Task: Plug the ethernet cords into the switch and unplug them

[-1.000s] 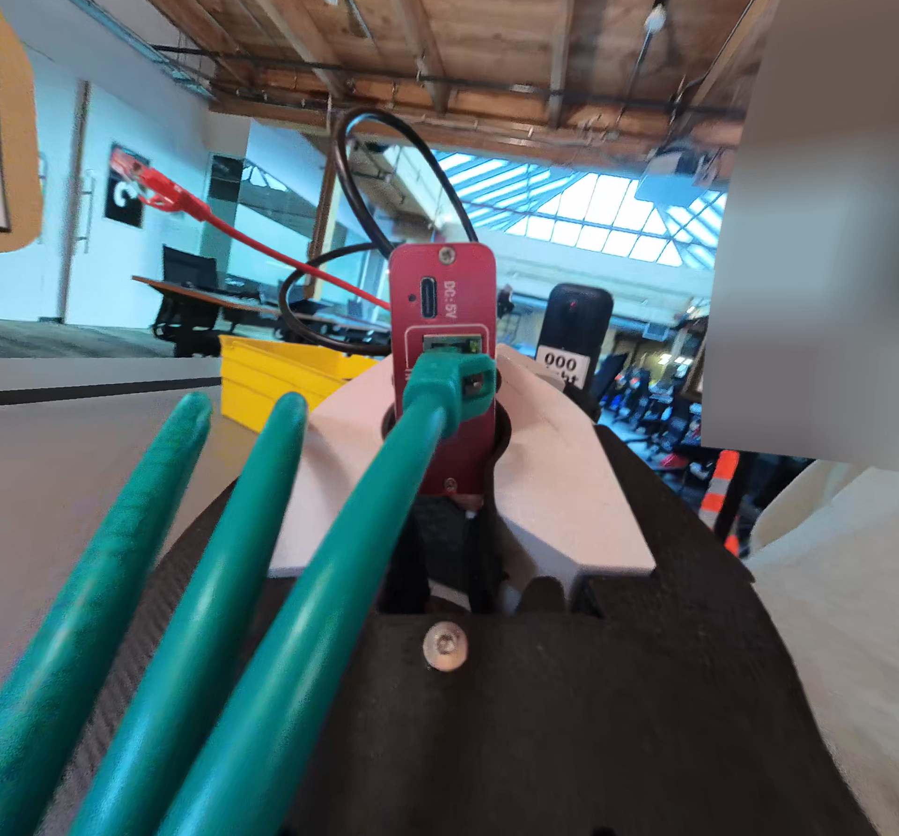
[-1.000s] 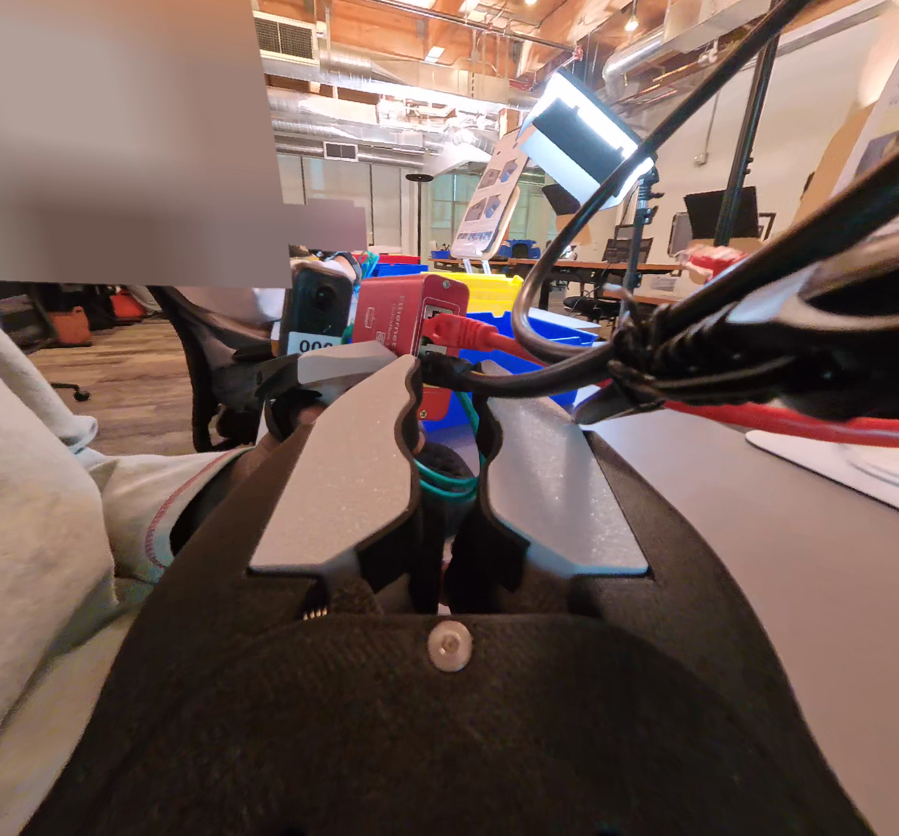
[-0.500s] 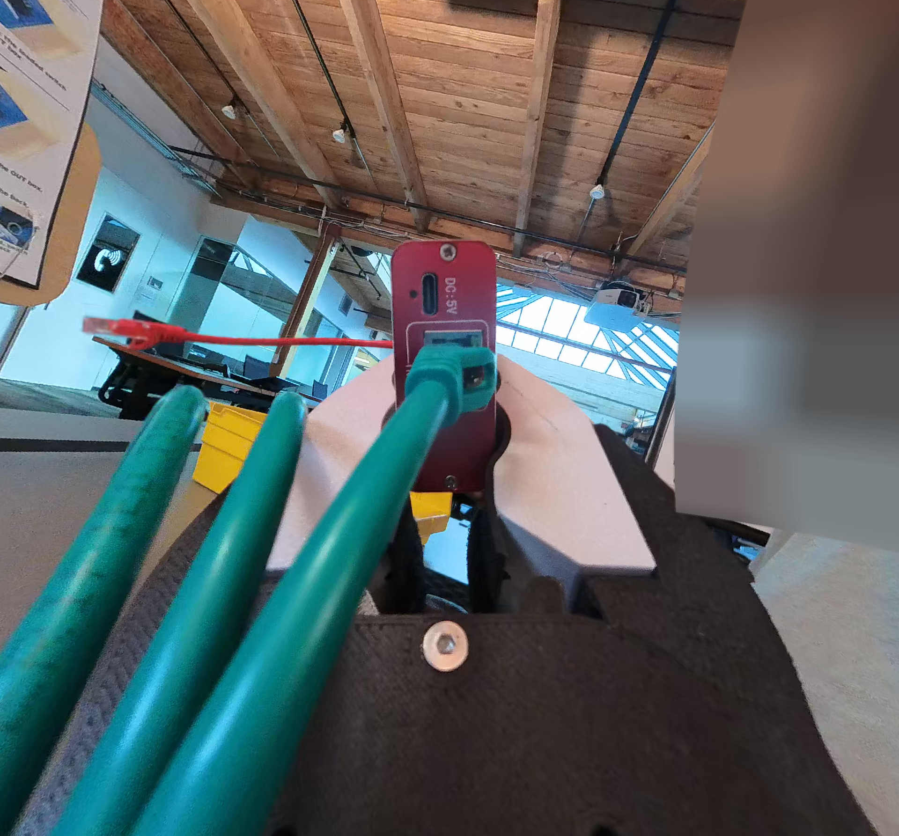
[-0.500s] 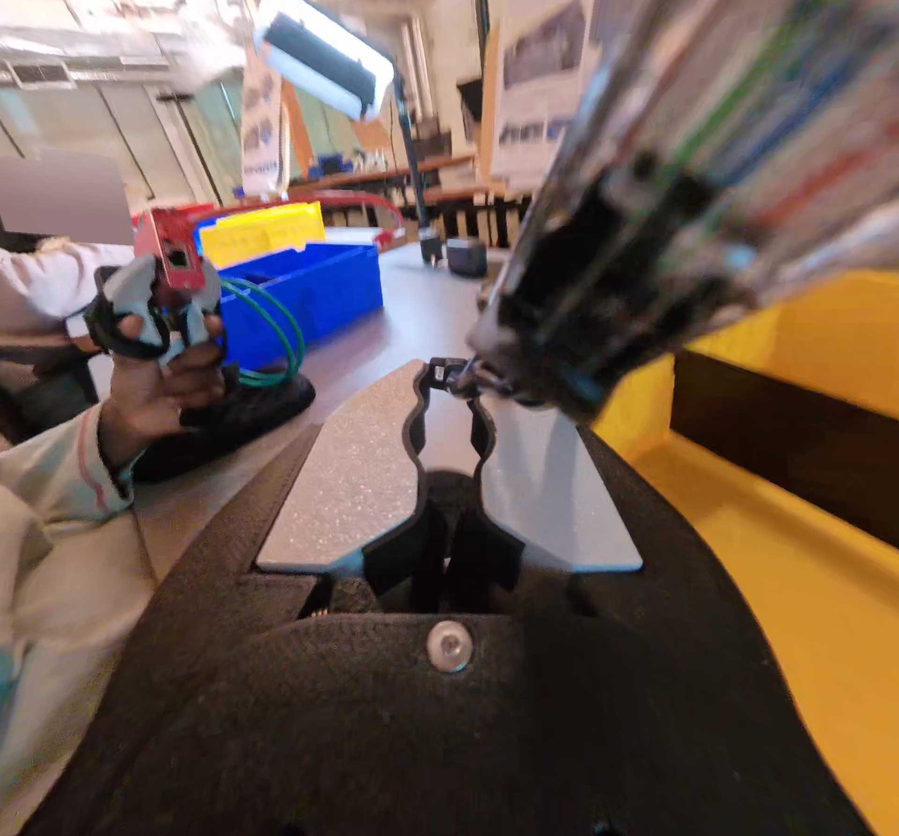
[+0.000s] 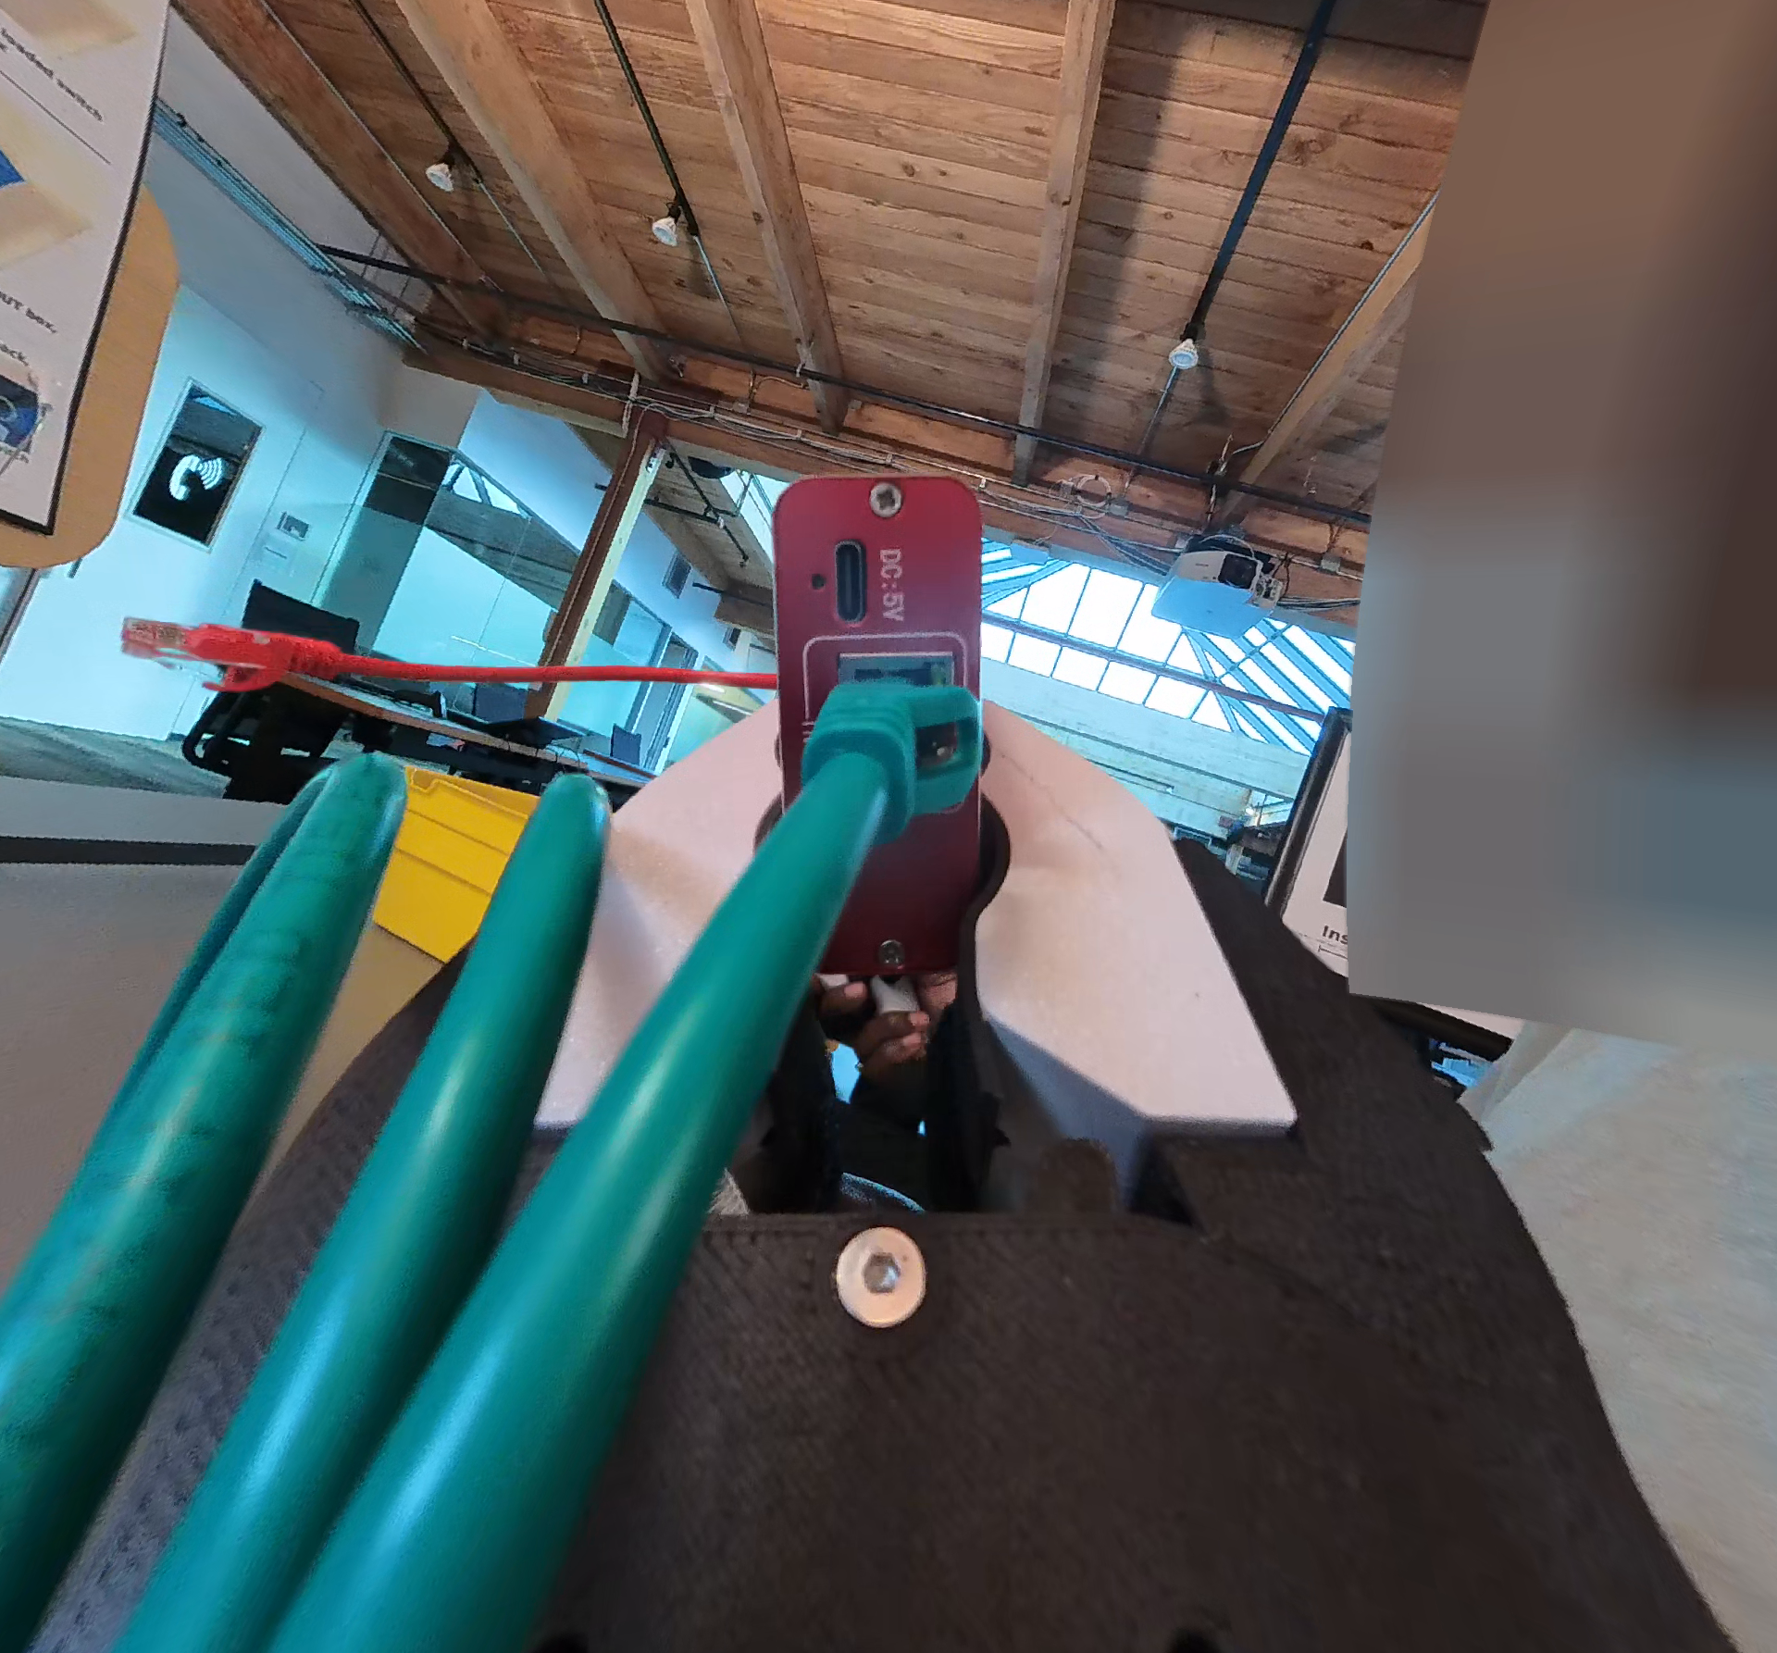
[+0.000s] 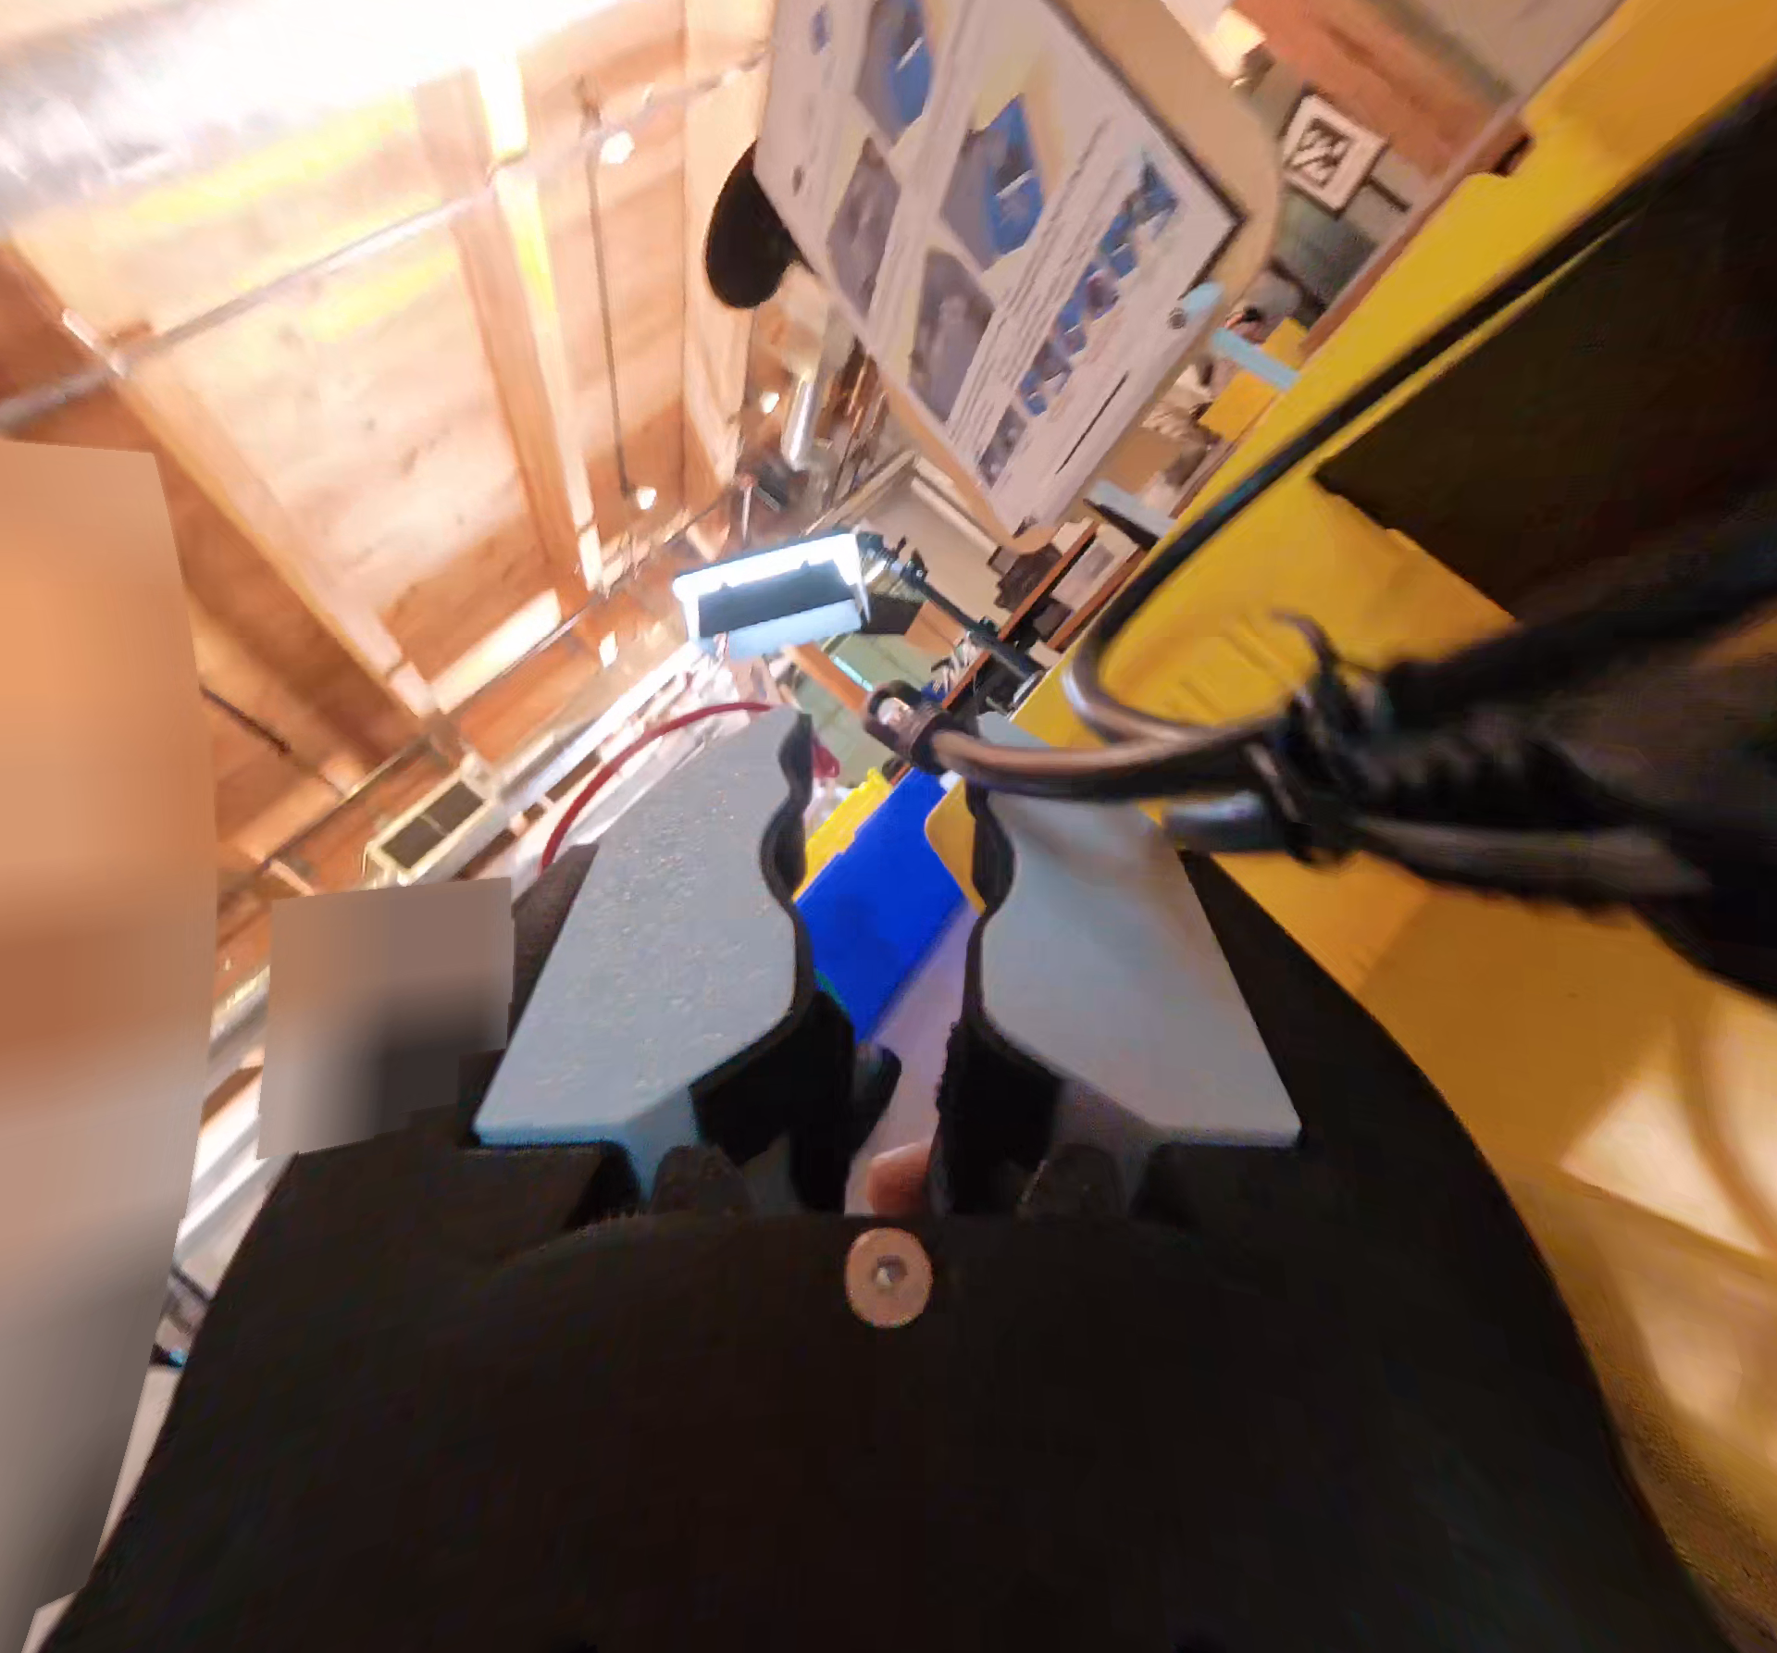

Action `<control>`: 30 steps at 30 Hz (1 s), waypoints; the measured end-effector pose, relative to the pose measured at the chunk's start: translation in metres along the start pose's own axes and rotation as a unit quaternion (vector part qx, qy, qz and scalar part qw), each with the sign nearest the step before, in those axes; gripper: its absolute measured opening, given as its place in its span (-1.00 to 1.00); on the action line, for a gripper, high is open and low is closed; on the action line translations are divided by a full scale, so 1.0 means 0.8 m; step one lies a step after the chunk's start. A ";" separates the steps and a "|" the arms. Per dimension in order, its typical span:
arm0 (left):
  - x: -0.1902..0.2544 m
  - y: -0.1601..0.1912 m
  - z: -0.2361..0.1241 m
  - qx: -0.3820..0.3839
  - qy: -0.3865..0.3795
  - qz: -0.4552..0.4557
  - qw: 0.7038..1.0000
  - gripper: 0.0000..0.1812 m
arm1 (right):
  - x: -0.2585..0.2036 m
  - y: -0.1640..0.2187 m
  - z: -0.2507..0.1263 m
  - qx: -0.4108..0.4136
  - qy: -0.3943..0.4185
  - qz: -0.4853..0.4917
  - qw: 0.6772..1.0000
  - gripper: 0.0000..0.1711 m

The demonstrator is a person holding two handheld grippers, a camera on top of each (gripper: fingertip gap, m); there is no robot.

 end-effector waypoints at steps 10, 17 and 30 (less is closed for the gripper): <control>-0.001 0.001 0.000 -0.005 -0.004 -0.002 1.000 -0.65 | -0.046 0.015 -0.005 -0.302 0.131 -0.177 0.928 -0.46; 0.001 0.003 0.002 -0.018 -0.007 0.015 1.000 -0.67 | -0.098 0.012 -0.031 -0.386 0.152 -0.483 0.771 -0.59; 0.004 0.007 0.006 -0.036 -0.003 0.033 0.999 -0.68 | -0.015 -0.038 -0.025 -0.478 0.260 -0.486 0.684 -0.74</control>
Point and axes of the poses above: each gripper's, where its closed fingertips meet, z out along the fingers, y out of its underside, x = y × z across the jaws, the point moved 8 cm from there along -z, back along the fingers, and after that the axes turned 1 degree about -y, right-handed, at the moved point
